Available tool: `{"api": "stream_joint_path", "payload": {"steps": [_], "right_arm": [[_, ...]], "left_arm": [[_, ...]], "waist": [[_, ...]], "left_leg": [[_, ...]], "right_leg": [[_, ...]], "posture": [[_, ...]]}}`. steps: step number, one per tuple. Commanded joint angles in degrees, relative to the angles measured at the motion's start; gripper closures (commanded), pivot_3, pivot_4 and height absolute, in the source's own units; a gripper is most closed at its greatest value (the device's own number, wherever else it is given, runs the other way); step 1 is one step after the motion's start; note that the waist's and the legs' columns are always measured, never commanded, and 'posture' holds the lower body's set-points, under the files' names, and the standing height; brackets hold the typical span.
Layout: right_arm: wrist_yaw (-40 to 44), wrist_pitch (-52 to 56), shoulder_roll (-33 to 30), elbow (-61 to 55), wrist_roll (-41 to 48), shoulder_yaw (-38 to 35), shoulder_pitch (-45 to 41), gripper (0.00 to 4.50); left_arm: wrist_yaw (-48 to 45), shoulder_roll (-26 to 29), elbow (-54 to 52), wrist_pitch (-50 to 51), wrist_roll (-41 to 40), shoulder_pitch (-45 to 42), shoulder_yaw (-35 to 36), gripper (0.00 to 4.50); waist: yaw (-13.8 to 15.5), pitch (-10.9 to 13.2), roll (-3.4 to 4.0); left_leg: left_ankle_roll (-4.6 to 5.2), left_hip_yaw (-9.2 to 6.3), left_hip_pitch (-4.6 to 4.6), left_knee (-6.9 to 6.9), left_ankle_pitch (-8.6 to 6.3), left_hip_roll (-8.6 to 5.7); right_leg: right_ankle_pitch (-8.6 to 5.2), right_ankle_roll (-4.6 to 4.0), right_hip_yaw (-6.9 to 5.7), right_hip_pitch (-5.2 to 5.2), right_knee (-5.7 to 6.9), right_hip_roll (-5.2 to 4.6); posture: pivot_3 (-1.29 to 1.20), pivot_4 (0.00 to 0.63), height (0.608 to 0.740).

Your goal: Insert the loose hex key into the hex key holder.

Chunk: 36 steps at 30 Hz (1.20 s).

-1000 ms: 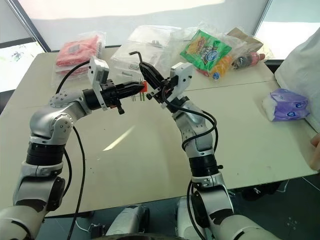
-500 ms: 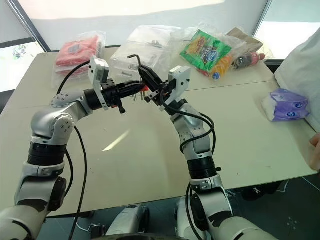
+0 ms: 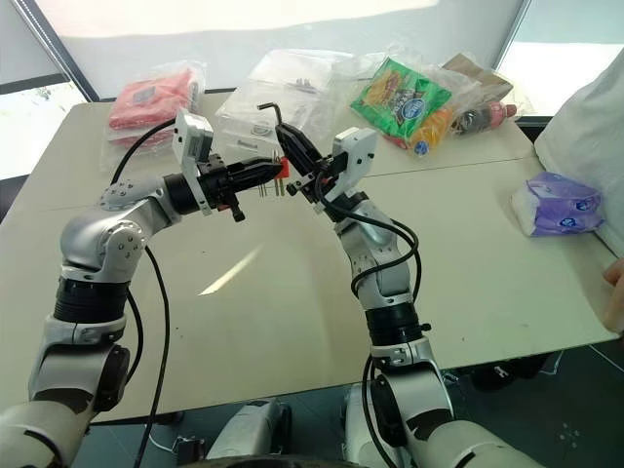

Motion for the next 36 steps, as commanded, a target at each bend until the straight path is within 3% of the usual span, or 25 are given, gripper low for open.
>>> {"api": "stream_joint_path", "payload": {"steps": [1,36], "right_arm": [[-0.1,-1.2,0.6,-1.4,0.0,0.2,-1.1,4.43],[-0.1,-0.2,0.5,-2.9,0.1,1.4,0.1,4.43]], "left_arm": [[0.0,0.5,-2.3,-0.3,-0.9,-1.0,1.9,4.50],[1.7,0.0,-2.4,0.5,-2.5,-1.3,2.8,4.50]], "waist": [[0.0,0.0,0.00],[0.0,0.0,0.00]], "left_leg": [[0.00,0.00,0.00,0.00,0.00,0.00],[0.00,0.00,0.00,0.00,0.00,0.00]], "right_leg": [[0.00,0.00,0.00,0.00,0.00,0.00],[0.00,0.00,0.00,0.00,0.00,0.00]], "posture": [[0.00,0.150,0.740],[0.00,0.150,0.740]]}}
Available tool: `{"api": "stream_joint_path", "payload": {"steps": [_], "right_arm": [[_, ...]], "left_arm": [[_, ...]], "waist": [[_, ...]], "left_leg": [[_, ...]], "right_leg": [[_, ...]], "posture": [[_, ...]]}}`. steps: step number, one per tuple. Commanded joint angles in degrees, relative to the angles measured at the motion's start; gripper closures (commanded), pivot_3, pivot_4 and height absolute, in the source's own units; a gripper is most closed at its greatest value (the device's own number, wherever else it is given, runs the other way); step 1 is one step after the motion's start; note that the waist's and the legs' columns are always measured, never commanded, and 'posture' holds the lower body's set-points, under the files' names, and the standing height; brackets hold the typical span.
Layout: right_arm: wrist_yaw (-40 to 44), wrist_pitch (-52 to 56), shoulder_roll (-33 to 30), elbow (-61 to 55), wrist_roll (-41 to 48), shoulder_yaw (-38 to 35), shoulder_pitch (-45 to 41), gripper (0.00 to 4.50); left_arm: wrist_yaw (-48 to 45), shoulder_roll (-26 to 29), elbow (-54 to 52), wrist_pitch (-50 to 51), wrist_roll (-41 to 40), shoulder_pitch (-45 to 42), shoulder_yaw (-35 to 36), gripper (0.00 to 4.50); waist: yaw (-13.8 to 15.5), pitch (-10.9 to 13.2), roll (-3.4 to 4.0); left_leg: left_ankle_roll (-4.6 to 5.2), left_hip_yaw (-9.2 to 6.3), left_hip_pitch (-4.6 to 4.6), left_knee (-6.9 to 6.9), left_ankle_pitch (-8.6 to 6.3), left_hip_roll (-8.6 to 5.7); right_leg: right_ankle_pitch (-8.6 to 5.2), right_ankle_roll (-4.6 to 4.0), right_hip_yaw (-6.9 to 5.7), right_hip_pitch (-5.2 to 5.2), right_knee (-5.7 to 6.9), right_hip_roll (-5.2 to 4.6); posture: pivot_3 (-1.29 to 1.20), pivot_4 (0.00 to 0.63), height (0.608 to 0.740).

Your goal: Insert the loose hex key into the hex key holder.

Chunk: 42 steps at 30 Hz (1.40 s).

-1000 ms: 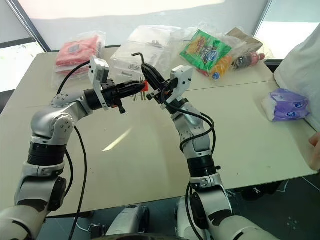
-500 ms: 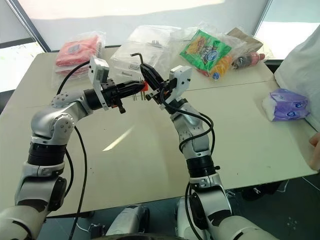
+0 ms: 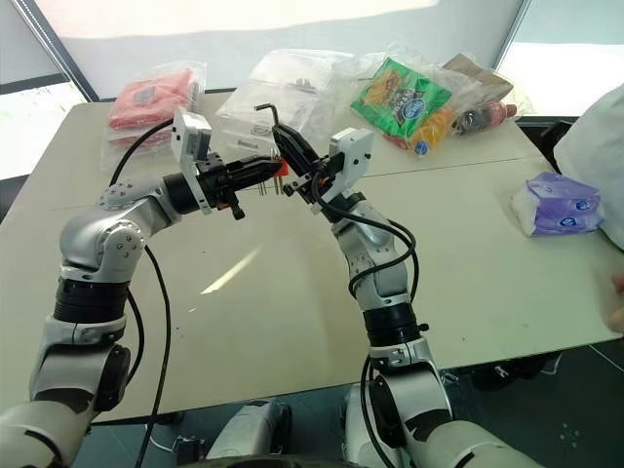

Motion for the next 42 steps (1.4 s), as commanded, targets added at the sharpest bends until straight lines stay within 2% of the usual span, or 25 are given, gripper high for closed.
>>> {"api": "stream_joint_path", "payload": {"steps": [1,9,12,15,19,24,29,36,42], "right_arm": [[0.3,0.0,0.0,-3.1,0.1,0.6,0.3,4.43],[1.0,2.8,-1.8,-5.7,-0.6,2.6,3.3,4.43],[1.4,3.5,-2.7,-6.5,-1.1,3.2,4.2,3.48],[1.7,4.1,-4.3,-8.1,-1.1,3.0,5.6,2.03],[3.0,9.2,-9.6,-15.0,2.7,-0.1,11.0,2.03],[5.7,17.2,-19.6,-24.5,8.4,-4.8,18.7,2.03],[6.3,22.1,-27.8,-28.3,12.0,-10.7,22.9,2.03],[3.7,21.9,-29.8,-28.1,10.8,-14.4,24.4,2.03],[1.0,21.8,-29.0,-30.1,10.2,-13.9,26.0,2.03]], "left_arm": [[0.2,0.2,-2.3,-0.4,-1.1,-1.3,2.2,4.50],[0.0,0.2,-1.6,-1.2,-0.5,-1.7,2.1,4.50],[0.0,0.2,-1.6,-1.3,-0.3,-1.7,2.0,4.50],[0.0,0.1,-1.7,-1.3,-0.2,-1.6,1.8,4.50],[0.1,-0.1,-2.0,-1.1,-0.2,-1.1,1.7,4.50],[0.7,-1.7,-2.4,-0.4,-0.8,0.3,0.9,4.50],[1.9,-7.7,0.6,0.6,-1.2,1.5,-1.1,4.50],[5.9,-19.9,13.3,4.1,-1.0,1.1,-2.0,4.50],[11.6,-25.7,22.4,8.5,-2.3,0.8,1.9,4.50]], "waist": [[0.0,0.0,0.00],[0.0,0.0,0.00],[0.0,0.0,0.00],[0.0,0.0,0.00],[0.4,0.0,0.00],[0.6,0.0,0.00],[1.1,0.0,-0.01],[2.0,0.0,-0.03],[1.8,0.0,-0.04]], "left_leg": [[0.00,0.00,0.00,0.00,0.00,0.00],[0.00,0.00,0.00,0.00,0.00,0.00],[0.00,0.00,-0.01,0.00,0.00,0.00],[0.00,0.01,0.00,0.00,0.00,0.00],[0.00,-0.02,-0.02,0.02,0.00,-0.02],[0.01,0.01,-0.03,0.06,-0.01,-0.04],[0.11,0.03,0.00,0.07,-0.06,-0.02],[0.31,0.11,0.06,0.19,-0.17,-0.02],[0.30,0.11,0.08,0.18,-0.16,-0.01]], "right_leg": [[0.00,0.00,0.00,0.00,0.00,0.00],[0.00,0.00,0.00,0.00,0.00,0.00],[0.00,0.00,0.00,0.00,0.00,0.01],[0.00,0.00,0.00,0.00,0.00,0.00],[0.00,0.00,0.00,0.03,0.00,-0.03],[0.00,0.00,0.00,0.05,-0.04,-0.03],[0.00,0.00,0.01,0.12,-0.06,-0.01],[0.00,0.00,0.04,0.24,-0.08,0.00],[0.00,0.01,0.04,0.23,-0.07,0.01]], "posture": [[0.00,0.150,0.740],[0.00,0.150,0.740],[0.00,0.150,0.740],[0.00,0.150,0.740],[0.00,0.150,0.740],[0.00,0.150,0.740],[0.00,0.150,0.740],[0.00,0.150,0.740],[0.00,0.150,0.740]]}}
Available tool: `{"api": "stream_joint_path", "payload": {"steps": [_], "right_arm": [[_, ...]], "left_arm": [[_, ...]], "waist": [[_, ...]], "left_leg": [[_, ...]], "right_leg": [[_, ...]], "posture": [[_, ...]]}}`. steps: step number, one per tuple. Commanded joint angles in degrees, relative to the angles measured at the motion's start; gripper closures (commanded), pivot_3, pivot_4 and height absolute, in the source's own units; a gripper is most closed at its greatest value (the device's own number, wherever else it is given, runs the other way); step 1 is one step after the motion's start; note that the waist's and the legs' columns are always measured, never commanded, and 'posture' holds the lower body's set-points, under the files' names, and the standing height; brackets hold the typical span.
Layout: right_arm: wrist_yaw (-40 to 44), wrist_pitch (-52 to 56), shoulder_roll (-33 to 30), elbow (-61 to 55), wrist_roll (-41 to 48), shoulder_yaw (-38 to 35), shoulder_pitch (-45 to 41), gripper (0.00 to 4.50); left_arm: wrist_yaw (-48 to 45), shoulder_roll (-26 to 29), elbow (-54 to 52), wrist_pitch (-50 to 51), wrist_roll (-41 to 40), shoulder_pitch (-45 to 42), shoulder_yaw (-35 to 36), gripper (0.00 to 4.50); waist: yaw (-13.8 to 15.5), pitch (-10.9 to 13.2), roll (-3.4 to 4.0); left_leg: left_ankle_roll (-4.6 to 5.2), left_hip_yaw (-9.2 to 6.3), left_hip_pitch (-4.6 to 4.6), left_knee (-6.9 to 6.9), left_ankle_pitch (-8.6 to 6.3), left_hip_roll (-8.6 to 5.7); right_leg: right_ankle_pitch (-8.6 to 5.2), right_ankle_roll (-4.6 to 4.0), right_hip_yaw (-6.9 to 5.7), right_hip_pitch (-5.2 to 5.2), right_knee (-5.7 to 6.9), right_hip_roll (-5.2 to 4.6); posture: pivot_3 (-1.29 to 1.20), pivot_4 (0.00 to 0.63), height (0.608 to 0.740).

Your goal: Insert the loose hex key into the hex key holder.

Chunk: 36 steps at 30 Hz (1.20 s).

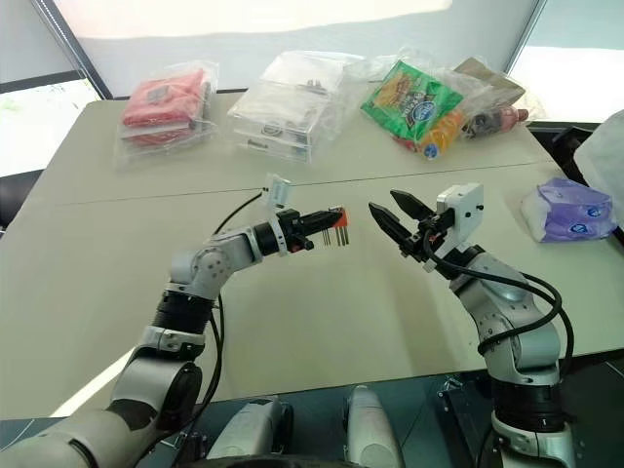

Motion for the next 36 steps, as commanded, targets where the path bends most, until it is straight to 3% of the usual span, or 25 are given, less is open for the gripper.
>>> {"api": "stream_joint_path", "payload": {"steps": [1,5,8,14,20,26,32,36], "right_arm": [[-1.4,-0.8,0.3,-3.5,-0.1,-0.6,0.4,2.03],[-2.4,-0.8,0.7,-4.3,-0.4,-0.1,1.1,2.03],[-2.8,-0.9,1.0,-4.3,-0.8,0.4,1.1,1.96],[-2.2,-1.2,0.7,-3.2,-1.4,1.3,0.3,1.96],[2.3,0.2,-4.8,-0.6,-3.2,2.3,-1.0,1.96],[13.0,-0.6,-17.6,5.4,-9.6,6.5,-4.2,1.96],[28.0,-7.2,-31.5,10.0,-16.5,11.5,-3.6,1.96],[29.7,-9.3,-31.9,12.8,-17.1,10.7,-5.7,1.96]], "left_arm": [[2.6,-1.3,1.8,2.2,-2.0,-1.1,3.4,4.50],[4.6,-1.6,4.1,4.1,-2.0,-0.5,5.4,4.50],[5.5,-0.7,4.7,4.6,-1.0,0.0,5.6,3.24],[6.2,2.5,1.1,4.4,1.4,1.8,4.1,0.19],[1.0,10.6,-6.3,-3.2,9.4,3.7,-4.1,0.08],[-5.9,20.3,-16.5,-7.9,12.7,4.6,-6.4,0.08],[-13.7,30.8,-24.8,-8.0,10.8,7.9,-4.4,0.08],[-15.2,35.0,-31.0,-4.5,6.3,12.4,0.6,0.08]], "waist": [[-0.1,0.0,0.00],[0.0,0.0,0.00],[0.0,0.0,0.00],[0.0,0.0,-0.01],[-0.3,0.0,0.02],[0.3,0.0,0.00],[0.0,0.0,0.00],[-0.3,0.0,-0.02]], "left_leg": [[0.00,0.00,0.00,-0.01,0.00,0.00],[-0.04,0.00,0.01,-0.02,0.02,0.01],[-0.19,0.00,0.01,-0.01,0.11,0.00],[-0.21,0.00,0.06,0.00,0.12,-0.01],[-0.21,0.03,0.13,-0.06,0.12,0.04],[-0.21,0.02,0.02,-0.02,0.12,-0.02],[0.03,0.03,0.05,-0.05,-0.02,0.01],[0.07,0.04,0.06,-0.05,-0.04,0.08]], "right_leg": [[0.00,0.00,0.00,-0.01,0.00,0.00],[0.00,0.00,0.00,-0.01,0.01,0.00],[0.00,0.00,0.00,0.00,0.00,0.00],[0.00,0.00,0.01,0.06,0.00,-0.01],[0.00,0.00,0.04,0.07,0.01,0.04],[0.00,0.00,0.02,0.05,-0.05,-0.02],[0.00,0.00,0.00,0.11,-0.15,-0.02],[-0.01,0.00,0.01,0.10,-0.15,-0.02]], "posture": [[0.00,0.150,0.740],[0.00,0.150,0.740],[0.00,0.150,0.740],[0.00,0.150,0.740],[0.00,0.150,0.740],[0.00,0.150,0.740],[0.00,0.150,0.740],[0.00,0.150,0.740]]}}
